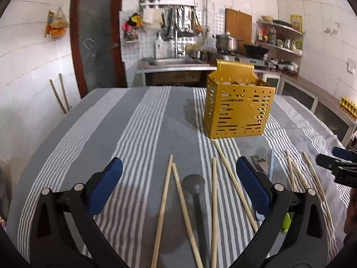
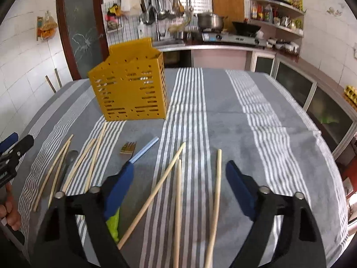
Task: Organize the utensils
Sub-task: 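Close the left tool on a wooden chopstick while the right tool grasps another chopstick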
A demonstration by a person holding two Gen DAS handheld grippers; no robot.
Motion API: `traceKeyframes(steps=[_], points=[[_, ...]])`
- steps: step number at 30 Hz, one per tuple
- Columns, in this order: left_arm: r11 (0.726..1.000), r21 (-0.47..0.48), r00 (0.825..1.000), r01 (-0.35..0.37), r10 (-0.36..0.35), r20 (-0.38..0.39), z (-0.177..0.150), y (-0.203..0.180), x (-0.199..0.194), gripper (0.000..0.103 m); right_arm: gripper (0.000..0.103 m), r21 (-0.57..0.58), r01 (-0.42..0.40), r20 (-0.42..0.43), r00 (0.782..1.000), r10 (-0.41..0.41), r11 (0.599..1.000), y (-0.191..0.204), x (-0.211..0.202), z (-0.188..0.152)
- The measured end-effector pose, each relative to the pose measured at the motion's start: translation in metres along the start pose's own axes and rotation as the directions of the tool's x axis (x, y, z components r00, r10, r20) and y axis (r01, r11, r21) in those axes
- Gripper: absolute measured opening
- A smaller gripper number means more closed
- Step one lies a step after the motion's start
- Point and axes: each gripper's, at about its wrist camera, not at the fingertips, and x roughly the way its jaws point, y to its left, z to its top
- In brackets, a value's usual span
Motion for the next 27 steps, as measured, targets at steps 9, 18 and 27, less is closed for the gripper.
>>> traceKeyframes(steps=[9,18,27], points=[[1.0,0.004,0.994,0.003,-0.002,-0.107,0.016,-0.013,0.06,0.098,0.047,0.027,0.034,-0.164,0.986,-0.029,0.999,0.0,0.073,0.019],[0.999,0.022,0.985,0.035,-0.031,-0.168,0.025,-0.036,0.094,0.098,0.029,0.002,0.013,-0.265,0.964,-0.012,1.0,0.013,0.105,0.018],[0.997,0.025,0.967,0.067,-0.059,-0.247,0.03,-0.049,0.128,0.095,0.006,0.039,-0.041,-0.274,0.96,0.051,0.998,0.005,0.113,0.032]])
